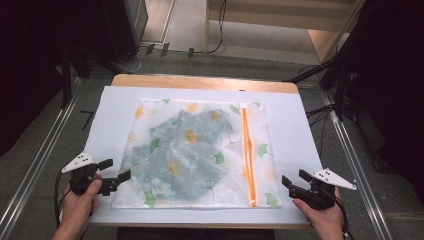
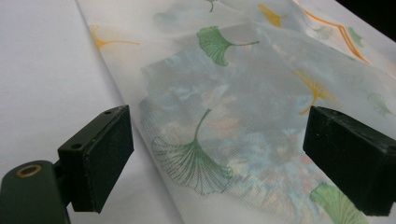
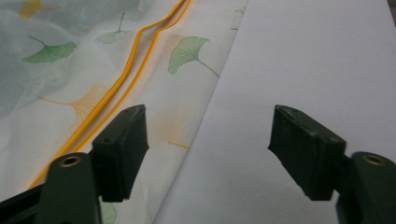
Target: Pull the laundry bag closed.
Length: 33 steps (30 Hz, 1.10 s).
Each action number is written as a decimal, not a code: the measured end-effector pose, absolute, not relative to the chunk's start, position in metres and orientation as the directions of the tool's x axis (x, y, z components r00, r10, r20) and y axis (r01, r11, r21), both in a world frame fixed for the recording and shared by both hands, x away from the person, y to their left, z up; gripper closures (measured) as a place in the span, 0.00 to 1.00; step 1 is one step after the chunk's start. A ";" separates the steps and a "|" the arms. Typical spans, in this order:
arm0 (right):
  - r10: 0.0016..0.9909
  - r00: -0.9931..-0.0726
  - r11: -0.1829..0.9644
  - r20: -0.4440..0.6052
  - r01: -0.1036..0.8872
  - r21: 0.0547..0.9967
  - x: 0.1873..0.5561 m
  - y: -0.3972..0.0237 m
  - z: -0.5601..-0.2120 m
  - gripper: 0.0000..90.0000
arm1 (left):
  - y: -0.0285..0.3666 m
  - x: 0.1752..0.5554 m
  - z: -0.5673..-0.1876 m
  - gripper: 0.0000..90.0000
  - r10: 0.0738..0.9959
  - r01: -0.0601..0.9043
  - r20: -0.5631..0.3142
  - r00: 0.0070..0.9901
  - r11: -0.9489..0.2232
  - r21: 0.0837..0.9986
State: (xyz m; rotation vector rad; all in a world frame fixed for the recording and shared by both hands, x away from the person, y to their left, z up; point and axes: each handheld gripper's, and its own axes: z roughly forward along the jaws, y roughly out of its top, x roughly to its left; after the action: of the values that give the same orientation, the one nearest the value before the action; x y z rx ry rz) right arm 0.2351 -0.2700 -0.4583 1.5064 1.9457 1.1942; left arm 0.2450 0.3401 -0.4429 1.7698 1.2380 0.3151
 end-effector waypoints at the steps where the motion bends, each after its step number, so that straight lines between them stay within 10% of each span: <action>1: 0.924 -0.336 0.052 0.181 0.580 0.813 0.235 -0.269 -0.458 0.36 | 0.336 0.246 -0.443 0.10 0.844 0.600 -0.272 0.462 -0.072 0.797; 11: 0.866 -0.441 0.065 0.236 0.568 0.821 0.232 -0.265 -0.455 0.78 | 0.299 0.244 -0.440 0.57 0.836 0.573 -0.223 0.502 -0.128 0.810; 20: 0.827 -0.513 0.138 0.230 0.581 0.802 0.232 -0.248 -0.460 0.93 | 0.268 0.247 -0.442 0.92 0.792 0.620 -0.263 0.551 -0.177 0.764; 33: 0.770 -0.587 0.220 0.249 0.612 0.760 0.231 -0.223 -0.464 1.00 | 0.187 0.239 -0.456 1.00 0.705 0.593 -0.217 0.675 -0.344 0.728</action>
State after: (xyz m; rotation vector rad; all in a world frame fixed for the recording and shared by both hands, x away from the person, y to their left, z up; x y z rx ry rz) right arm 0.2307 -0.2226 -0.4640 1.3233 2.3062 1.3014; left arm 0.2394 0.1867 -0.4562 2.0542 0.9992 0.1710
